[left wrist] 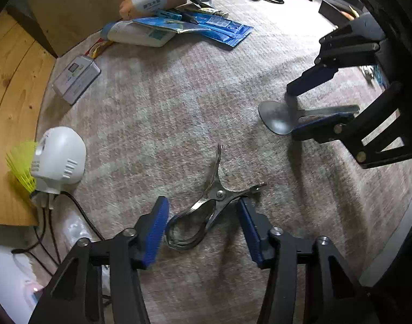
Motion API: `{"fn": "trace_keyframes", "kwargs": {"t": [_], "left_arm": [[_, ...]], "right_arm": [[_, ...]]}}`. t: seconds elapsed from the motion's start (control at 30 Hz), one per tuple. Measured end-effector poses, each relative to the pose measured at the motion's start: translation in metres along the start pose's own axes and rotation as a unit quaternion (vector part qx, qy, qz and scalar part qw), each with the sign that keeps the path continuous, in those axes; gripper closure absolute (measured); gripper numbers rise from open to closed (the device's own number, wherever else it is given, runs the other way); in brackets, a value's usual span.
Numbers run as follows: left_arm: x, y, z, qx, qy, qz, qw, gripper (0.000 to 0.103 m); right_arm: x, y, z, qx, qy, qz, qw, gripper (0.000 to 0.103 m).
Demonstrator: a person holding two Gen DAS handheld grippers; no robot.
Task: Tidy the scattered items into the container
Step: 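Grasp the metal clip with the left tool while the right tool grasps the spoon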
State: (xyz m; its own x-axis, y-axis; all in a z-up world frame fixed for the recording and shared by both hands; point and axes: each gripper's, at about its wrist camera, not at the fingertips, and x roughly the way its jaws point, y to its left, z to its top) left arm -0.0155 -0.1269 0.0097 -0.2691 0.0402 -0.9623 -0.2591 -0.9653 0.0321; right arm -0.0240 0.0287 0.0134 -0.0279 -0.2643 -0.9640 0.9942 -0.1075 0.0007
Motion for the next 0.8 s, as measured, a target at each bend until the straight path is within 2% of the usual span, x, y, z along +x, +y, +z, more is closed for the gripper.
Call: {"fn": "trace_keyframes", "kwargs": {"t": [0.1, 0.17, 0.27, 0.6, 0.8], "left_arm": [[-0.001, -0.004, -0.001, -0.005, -0.002, -0.005, 1.0, 0.07], [-0.002, -0.006, -0.001, -0.014, -0.003, -0.007, 0.9999, 0.075], [-0.002, -0.009, 0.0, -0.034, -0.005, 0.001, 0.9994, 0.078], [-0.017, -0.019, 0.006, -0.097, -0.029, 0.001, 0.9948, 0.079], [-0.032, -0.037, 0.022, -0.104, -0.052, -0.006, 0.9931, 0.079]], "right_arm": [[-0.001, -0.002, -0.001, 0.003, -0.005, -0.002, 1.0, 0.07], [-0.002, -0.006, -0.002, 0.014, -0.004, -0.003, 1.0, 0.088], [-0.003, -0.015, -0.004, 0.037, -0.003, 0.004, 0.999, 0.094], [-0.016, -0.038, -0.018, 0.099, -0.016, 0.022, 0.995, 0.095], [-0.041, -0.061, -0.03, 0.141, -0.042, 0.026, 0.989, 0.095]]}}
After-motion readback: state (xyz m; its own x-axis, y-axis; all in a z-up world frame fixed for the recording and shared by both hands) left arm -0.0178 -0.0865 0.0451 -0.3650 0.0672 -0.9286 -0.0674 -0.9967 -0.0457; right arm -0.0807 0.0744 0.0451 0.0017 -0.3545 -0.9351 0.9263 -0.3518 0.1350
